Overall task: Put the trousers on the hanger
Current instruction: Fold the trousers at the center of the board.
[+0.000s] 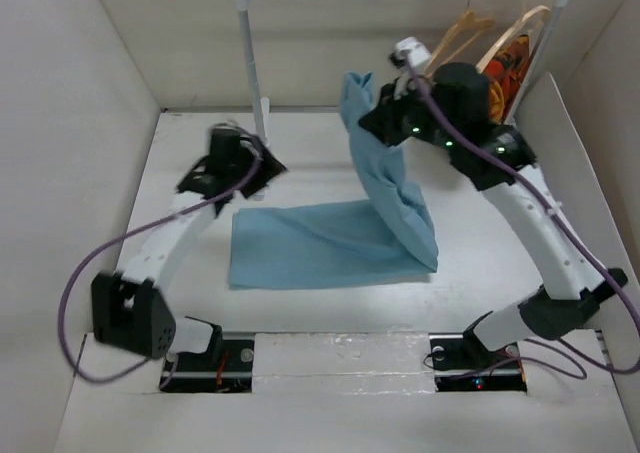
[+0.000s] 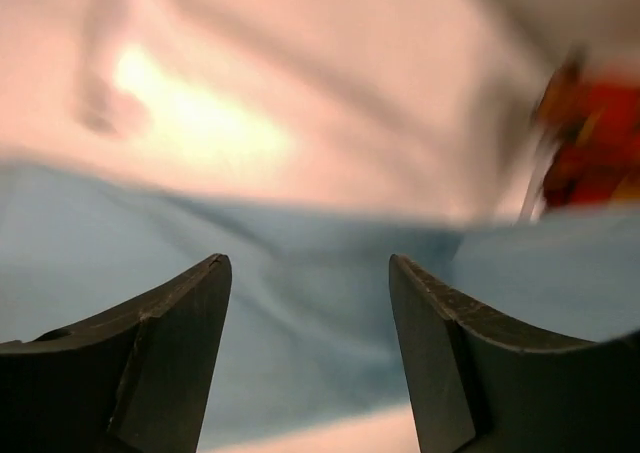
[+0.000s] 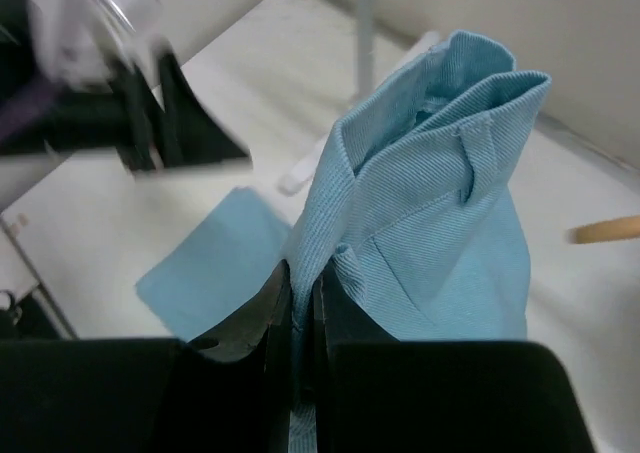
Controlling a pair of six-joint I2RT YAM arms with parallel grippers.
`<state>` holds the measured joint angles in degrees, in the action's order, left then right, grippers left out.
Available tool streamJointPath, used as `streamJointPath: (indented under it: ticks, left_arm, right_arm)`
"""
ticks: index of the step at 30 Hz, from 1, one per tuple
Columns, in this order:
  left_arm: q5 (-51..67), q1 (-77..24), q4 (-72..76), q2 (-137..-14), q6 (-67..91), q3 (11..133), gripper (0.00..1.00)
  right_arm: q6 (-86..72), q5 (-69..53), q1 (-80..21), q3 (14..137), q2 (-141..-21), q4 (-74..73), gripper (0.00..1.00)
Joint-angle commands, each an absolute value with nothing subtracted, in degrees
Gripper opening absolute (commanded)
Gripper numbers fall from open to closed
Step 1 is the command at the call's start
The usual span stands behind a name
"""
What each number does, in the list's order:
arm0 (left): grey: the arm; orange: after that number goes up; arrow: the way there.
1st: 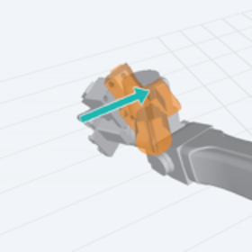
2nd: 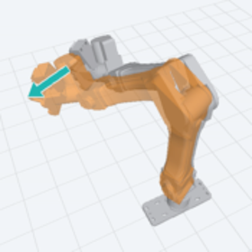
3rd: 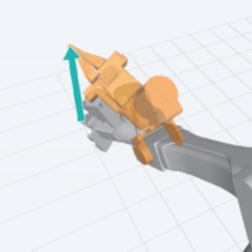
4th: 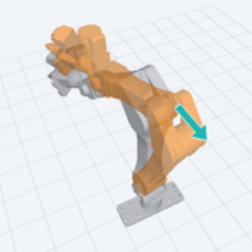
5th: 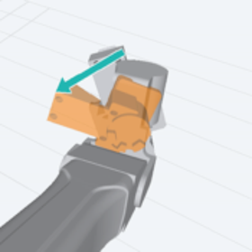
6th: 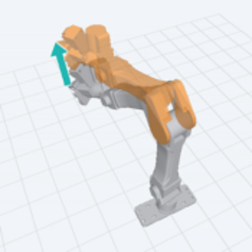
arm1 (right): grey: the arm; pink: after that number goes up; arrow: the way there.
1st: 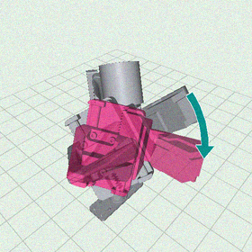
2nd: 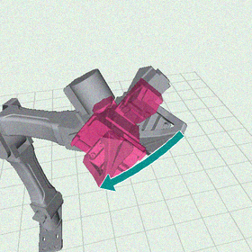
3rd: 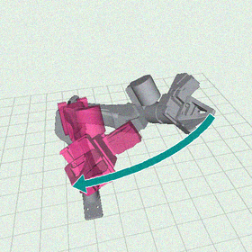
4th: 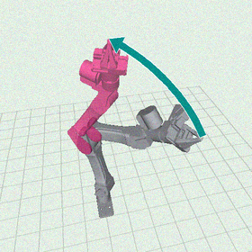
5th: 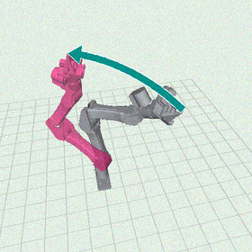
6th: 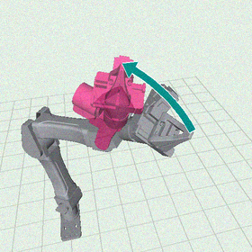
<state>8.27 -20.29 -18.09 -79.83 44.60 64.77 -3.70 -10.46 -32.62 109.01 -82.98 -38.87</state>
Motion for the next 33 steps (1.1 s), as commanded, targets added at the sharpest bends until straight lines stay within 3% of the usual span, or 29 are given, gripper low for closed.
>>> streamJointPath:
  ticks: [1, 3, 12, 14, 16, 18, 22, 25, 26, 27, 30, 33]
  left_arm:
    - [5.8, -5.8, -21.0, -65.9, 41.2, 60.6, 0.61]
    - [5.5, 2.3, -23.8, -63.8, 40.7, 60.4, 0.61]
    - [-5.8, 5.1, -27.2, -62.9, 38.9, 68.7, 0.62]
    - [-5.5, 5.1, -27.0, -62.7, 38.5, 70.0, 0.62]
    - [-3.6, 5.1, -25.9, -62.0, 38.5, 68.3, 0.62]
    - [-2.6, 5.1, -25.2, -62.1, 38.1, 67.2, 0.62]
    - [4.9, 5.1, -24.4, -62.6, 35.4, 62.8, 0.62]
    - [6.9, -0.5, -23.6, -63.2, 34.9, 59.3, 0.62]
    - [7.6, -2.5, -23.1, -63.7, 34.9, 58.4, 0.62]
    - [8.6, -7.0, -22.1, -65.3, 35.2, 57.3, 0.62]
    - [11.8, -14.4, -18.7, -69.8, 38.0, 52.9, 0.62]
    - [16.6, -21.7, -12.8, -74.9, 39.6, 48.9, 0.62]
  right_arm:
    - [-2.7, -6.3, -41.9, 109.7, -85.8, -26.6, 0.00]
    - [-2.7, -5.0, -48.4, 108.2, -90.8, -23.1, 0.00]
    - [-3.3, -6.8, -61.9, 110.4, -112.0, -19.7, 0.03]
    - [-4.7, -9.2, -62.5, 106.4, -113.5, -18.0, 0.14]
    - [-5.3, -12.3, -62.5, 106.1, -116.5, -18.5, 0.49]
    - [-4.1, -15.3, -61.8, 107.4, -117.5, -22.5, 0.79]
    - [-4.0, -17.0, -59.3, 103.2, -111.8, -21.5, 0.90]
    - [-3.5, -17.2, -55.2, 96.4, -104.6, -22.8, 0.81]
    - [-3.3, -16.4, -53.1, 93.6, -100.6, -23.2, 0.70]
    - [-2.8, -15.6, -52.0, 87.7, -100.5, -23.2, 0.39]
    - [-1.8, -13.9, -46.7, 75.9, -93.7, -23.9, 0.01]
    - [1.4, -11.1, -41.9, 67.8, -90.4, -24.8, 0.00]
